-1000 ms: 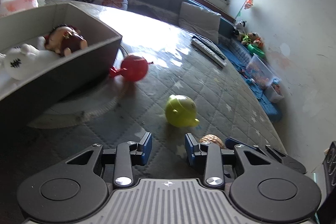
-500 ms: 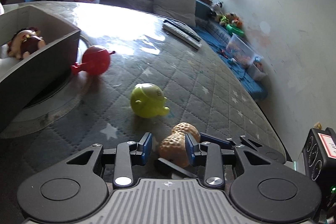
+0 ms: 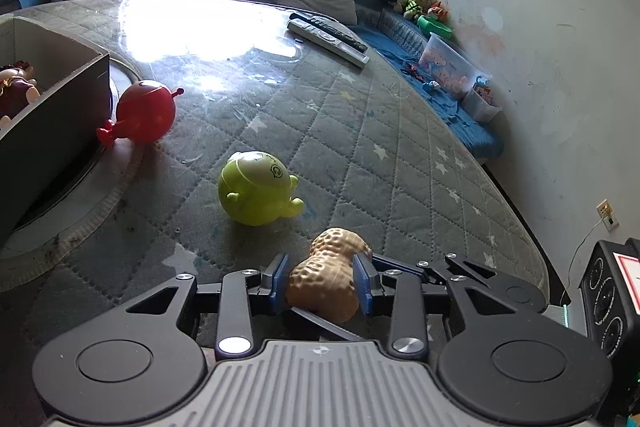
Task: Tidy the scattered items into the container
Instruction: 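Close the left gripper on the tan peanut toy, then lift and carry the peanut toy with the left gripper over the box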
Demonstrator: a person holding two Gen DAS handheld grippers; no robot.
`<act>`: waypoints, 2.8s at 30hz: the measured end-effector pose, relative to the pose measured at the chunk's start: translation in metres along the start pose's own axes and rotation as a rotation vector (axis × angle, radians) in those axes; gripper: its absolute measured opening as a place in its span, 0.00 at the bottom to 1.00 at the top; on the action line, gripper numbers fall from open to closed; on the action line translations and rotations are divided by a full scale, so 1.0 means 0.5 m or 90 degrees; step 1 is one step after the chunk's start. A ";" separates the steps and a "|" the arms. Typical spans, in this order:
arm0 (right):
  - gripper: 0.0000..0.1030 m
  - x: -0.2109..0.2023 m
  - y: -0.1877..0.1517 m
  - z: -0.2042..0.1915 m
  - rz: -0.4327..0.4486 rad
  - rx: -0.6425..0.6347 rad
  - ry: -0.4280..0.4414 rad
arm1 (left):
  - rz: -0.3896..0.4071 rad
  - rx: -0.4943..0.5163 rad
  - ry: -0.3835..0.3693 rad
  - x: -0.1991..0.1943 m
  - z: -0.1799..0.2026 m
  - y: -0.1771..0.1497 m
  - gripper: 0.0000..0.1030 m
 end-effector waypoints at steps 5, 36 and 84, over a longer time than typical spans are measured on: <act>0.65 0.002 0.003 0.000 0.001 -0.002 0.000 | -0.009 -0.016 -0.009 0.002 -0.008 0.002 0.38; 0.65 0.030 0.187 -0.284 0.079 -0.193 0.121 | 0.198 -0.166 0.055 -0.271 -0.227 0.077 0.38; 0.66 0.223 0.222 -0.430 0.037 -0.271 0.137 | 0.227 -0.262 0.111 -0.276 -0.443 0.096 0.38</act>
Point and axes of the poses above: each gripper's, at about its wrist camera, not at the fingertips, and x roughly the way its jaws point, z to its right, y to its top, the point moved 9 cm from there along x, roughly the way its jaws point, and after that the axes turned 3 degrees about -y, right-handed, at the moved point
